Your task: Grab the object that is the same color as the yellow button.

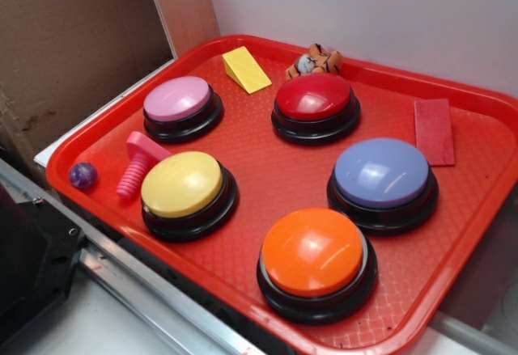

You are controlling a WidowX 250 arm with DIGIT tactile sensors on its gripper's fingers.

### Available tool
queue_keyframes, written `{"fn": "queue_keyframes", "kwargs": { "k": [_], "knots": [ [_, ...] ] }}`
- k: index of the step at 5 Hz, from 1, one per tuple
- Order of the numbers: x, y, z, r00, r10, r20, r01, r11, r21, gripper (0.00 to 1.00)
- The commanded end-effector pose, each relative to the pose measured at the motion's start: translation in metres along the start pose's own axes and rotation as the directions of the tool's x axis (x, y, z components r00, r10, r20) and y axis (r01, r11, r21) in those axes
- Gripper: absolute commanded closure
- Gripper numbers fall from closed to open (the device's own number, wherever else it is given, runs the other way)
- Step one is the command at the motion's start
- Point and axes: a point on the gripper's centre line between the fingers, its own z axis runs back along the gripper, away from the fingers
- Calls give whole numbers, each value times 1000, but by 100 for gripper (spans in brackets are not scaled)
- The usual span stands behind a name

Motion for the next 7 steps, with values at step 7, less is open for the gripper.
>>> {"fn": "queue_keyframes", "kwargs": {
  "k": [7],
  "knots": [
    [167, 30, -157, 730, 477, 490, -522, 851, -50, 0]
  ]
}}
